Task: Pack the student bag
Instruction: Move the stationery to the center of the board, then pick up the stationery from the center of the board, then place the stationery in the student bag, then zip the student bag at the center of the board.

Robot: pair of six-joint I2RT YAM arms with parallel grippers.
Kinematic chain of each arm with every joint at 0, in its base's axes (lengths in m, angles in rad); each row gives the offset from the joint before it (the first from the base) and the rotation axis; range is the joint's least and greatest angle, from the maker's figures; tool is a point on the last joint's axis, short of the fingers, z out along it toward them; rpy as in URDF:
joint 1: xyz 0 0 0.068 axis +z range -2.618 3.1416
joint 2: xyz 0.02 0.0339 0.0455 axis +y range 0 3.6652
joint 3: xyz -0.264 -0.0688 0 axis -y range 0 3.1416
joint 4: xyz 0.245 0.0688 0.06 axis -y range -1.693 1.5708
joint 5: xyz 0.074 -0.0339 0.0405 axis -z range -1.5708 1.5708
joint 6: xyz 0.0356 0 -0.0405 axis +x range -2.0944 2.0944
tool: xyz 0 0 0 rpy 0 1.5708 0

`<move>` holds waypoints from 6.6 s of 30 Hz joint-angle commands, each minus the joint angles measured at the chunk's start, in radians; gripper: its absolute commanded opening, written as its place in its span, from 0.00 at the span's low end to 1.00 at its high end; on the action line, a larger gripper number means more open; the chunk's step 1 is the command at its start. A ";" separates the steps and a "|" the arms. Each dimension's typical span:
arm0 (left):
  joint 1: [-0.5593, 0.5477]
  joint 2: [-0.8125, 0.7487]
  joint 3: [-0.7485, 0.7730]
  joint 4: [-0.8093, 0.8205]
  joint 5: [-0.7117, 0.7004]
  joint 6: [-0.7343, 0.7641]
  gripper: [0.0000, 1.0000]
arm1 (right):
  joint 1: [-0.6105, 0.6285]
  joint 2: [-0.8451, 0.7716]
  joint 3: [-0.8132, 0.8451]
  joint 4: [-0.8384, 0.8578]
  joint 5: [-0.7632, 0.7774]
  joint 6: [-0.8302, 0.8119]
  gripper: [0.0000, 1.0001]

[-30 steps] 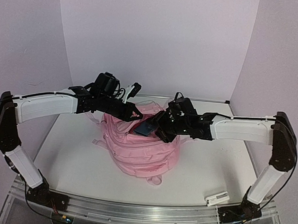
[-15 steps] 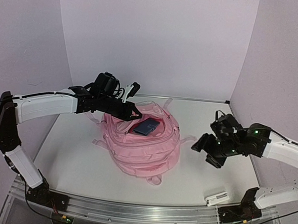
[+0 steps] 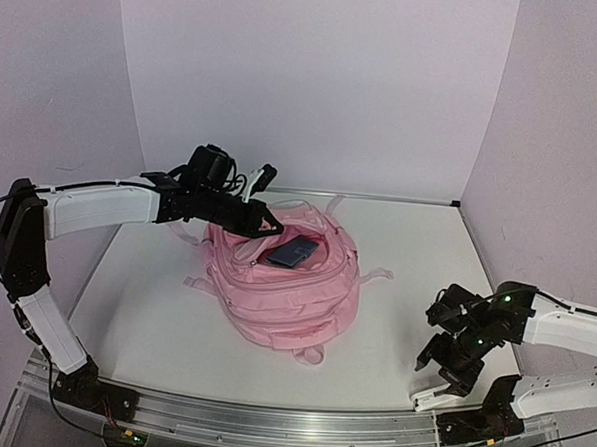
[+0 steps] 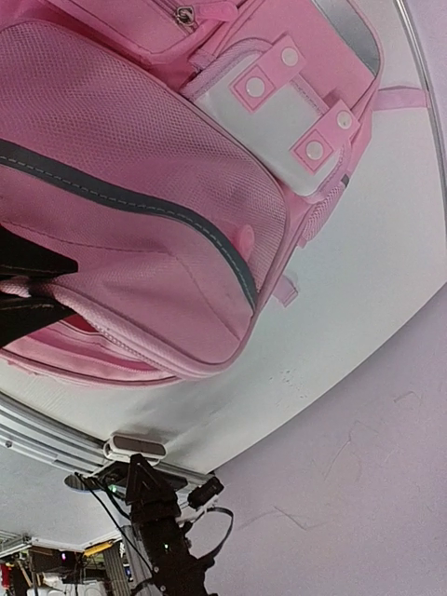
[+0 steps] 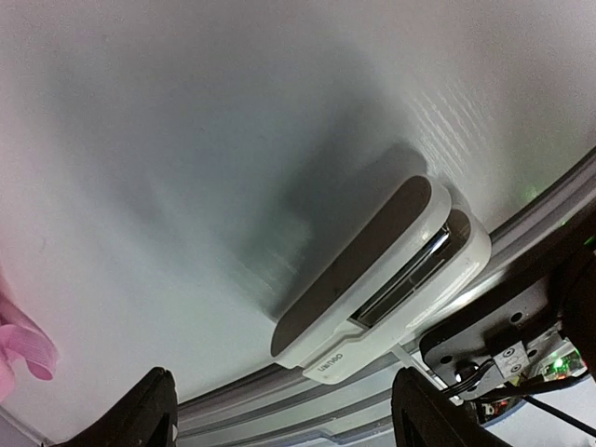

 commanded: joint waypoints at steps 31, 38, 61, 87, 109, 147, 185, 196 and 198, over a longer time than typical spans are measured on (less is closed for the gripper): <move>0.068 -0.086 0.010 0.158 -0.002 -0.043 0.00 | -0.001 0.331 0.115 0.605 0.249 -0.153 0.54; 0.068 -0.104 0.009 0.125 -0.012 -0.035 0.00 | -0.033 0.440 0.304 0.420 0.345 -0.319 0.73; 0.068 -0.114 -0.011 0.139 -0.002 -0.058 0.00 | -0.058 0.272 -0.037 0.453 0.187 -0.067 0.63; 0.068 -0.078 0.046 0.087 0.049 -0.027 0.00 | -0.054 0.332 0.171 0.444 0.253 -0.339 0.01; 0.060 -0.003 0.165 0.085 0.194 -0.124 0.00 | -0.014 0.568 0.613 0.938 0.086 -0.738 0.00; -0.004 -0.008 0.056 0.153 0.152 -0.195 0.00 | 0.012 0.792 0.679 1.079 0.300 -0.548 0.92; -0.119 0.095 0.189 0.019 0.039 -0.143 0.21 | 0.036 0.665 0.340 1.274 0.257 -0.585 0.69; -0.108 -0.166 -0.037 -0.052 -0.217 -0.327 0.71 | 0.128 0.391 0.272 1.039 0.367 -0.581 0.62; -0.089 -0.206 -0.090 -0.094 -0.291 -0.401 0.71 | 0.160 0.412 0.306 1.002 0.376 -0.576 0.57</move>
